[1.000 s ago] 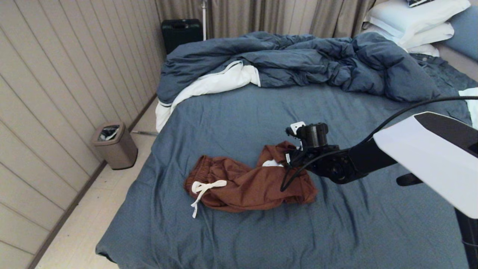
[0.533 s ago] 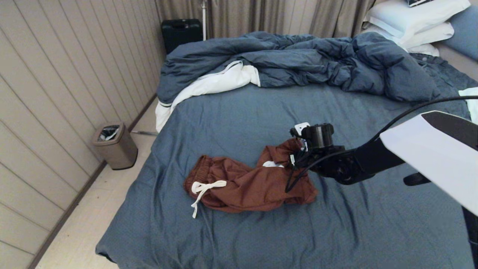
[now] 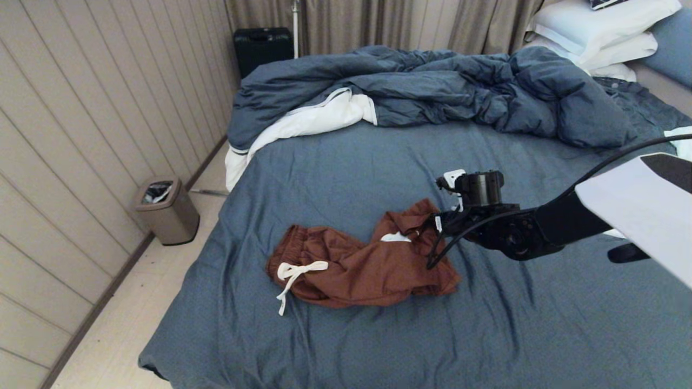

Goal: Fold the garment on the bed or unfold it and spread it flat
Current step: Unford the brown shorts

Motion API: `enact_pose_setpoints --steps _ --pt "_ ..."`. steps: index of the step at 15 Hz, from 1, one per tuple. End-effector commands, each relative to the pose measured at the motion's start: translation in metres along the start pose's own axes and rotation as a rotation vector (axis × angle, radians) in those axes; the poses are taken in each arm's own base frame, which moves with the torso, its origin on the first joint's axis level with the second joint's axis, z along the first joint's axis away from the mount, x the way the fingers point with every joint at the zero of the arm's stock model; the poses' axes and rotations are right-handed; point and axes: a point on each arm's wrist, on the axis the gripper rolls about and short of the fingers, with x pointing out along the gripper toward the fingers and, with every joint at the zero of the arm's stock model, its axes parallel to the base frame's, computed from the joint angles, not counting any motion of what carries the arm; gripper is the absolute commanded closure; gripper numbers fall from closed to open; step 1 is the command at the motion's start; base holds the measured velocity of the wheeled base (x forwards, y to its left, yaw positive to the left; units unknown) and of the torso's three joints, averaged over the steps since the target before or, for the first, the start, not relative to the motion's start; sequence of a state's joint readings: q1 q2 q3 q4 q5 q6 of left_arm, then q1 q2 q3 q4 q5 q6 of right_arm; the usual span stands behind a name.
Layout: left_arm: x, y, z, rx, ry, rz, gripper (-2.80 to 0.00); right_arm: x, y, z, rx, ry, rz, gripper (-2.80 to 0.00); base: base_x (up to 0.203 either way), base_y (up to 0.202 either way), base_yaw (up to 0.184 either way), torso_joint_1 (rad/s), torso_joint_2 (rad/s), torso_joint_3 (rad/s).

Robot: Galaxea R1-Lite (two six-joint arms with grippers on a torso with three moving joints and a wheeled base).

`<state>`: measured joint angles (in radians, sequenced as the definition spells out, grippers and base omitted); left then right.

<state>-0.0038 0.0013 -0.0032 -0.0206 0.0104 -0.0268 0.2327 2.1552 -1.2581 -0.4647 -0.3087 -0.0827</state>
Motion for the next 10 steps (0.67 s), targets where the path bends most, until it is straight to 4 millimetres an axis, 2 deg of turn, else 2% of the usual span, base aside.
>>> enact_pose_setpoints --steps 1,5,9,10 --pt "0.000 0.000 0.000 -0.001 0.000 0.001 0.00 -0.007 -0.013 0.014 0.027 -0.040 -0.015 -2.80 0.000 0.000 0.000 0.000 0.00 0.000" --pt "0.000 0.000 0.000 0.001 0.004 0.000 0.00 -0.036 -0.034 0.045 0.094 -0.138 -0.033 -2.80 0.000 0.000 0.000 0.000 0.00 0.000" --pt "0.000 0.000 0.000 0.001 0.004 -0.002 0.00 -0.029 -0.087 0.037 0.147 -0.121 -0.099 -2.80 0.000 0.000 0.000 0.000 0.00 0.000" --pt "0.000 0.000 0.000 0.001 0.005 -0.002 0.00 -0.037 -0.092 0.038 0.174 -0.130 -0.082 -2.80 0.000 0.000 0.000 0.000 0.00 0.000"
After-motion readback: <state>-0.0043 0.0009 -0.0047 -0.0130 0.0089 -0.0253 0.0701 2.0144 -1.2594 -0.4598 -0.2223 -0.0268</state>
